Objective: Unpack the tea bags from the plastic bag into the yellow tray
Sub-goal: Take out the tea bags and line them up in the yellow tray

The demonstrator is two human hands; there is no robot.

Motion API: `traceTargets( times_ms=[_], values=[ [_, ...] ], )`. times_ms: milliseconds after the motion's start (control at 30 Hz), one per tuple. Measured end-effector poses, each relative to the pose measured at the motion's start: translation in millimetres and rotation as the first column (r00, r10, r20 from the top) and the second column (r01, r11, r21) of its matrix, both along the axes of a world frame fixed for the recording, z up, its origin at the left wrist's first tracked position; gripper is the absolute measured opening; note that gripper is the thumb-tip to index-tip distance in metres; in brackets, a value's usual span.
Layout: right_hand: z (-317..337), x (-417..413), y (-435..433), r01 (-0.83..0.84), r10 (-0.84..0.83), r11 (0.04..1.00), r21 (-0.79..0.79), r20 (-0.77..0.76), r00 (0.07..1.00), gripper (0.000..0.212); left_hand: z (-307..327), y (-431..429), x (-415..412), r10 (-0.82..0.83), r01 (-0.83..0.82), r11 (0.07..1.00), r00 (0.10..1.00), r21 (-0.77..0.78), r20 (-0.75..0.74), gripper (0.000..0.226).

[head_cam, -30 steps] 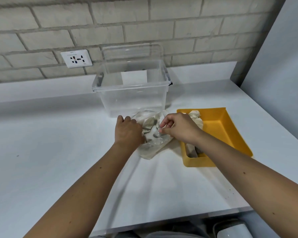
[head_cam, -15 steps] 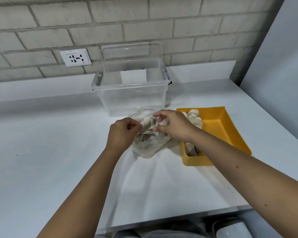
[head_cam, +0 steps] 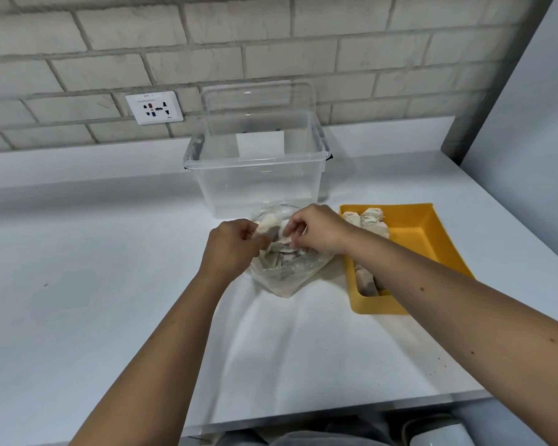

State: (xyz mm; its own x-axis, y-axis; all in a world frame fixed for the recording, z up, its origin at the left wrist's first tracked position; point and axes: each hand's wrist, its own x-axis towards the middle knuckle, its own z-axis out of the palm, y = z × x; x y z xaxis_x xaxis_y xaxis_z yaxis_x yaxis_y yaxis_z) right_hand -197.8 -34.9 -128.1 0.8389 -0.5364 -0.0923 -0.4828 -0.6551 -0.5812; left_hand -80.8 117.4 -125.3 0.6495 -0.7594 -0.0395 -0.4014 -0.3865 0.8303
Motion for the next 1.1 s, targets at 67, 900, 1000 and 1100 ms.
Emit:
traceTargets(
  times_ms=[67,900,1000,1100],
  values=[
    [-16.5,7.0,-2.8,-0.036,0.017,0.988,-0.152,-0.127,0.992,0.023,-0.7,0.4,1.4,0.035,-0.035,0.999,0.999,0.006,0.003,0.008],
    [54.8,-11.9,5.2,-0.172,0.145,0.977,0.127,0.199,0.969,0.008,9.4,-1.6,-13.0,-0.084,0.028,0.993,0.851,-0.115,-0.518,0.019],
    [46.4,-5.7,4.0,-0.1,0.074,0.988,0.119,0.206,0.976,0.015,10.3,-1.2,-12.8,-0.101,0.013,0.99,0.753,-0.138,-0.651,0.025],
    [41.0,-0.4,5.7,-0.059,0.028,0.989,0.136,0.221,0.975,0.019,8.6,-0.2,-10.3,-0.102,0.036,0.992,0.79,-0.121,-0.604,0.028]
  ],
)
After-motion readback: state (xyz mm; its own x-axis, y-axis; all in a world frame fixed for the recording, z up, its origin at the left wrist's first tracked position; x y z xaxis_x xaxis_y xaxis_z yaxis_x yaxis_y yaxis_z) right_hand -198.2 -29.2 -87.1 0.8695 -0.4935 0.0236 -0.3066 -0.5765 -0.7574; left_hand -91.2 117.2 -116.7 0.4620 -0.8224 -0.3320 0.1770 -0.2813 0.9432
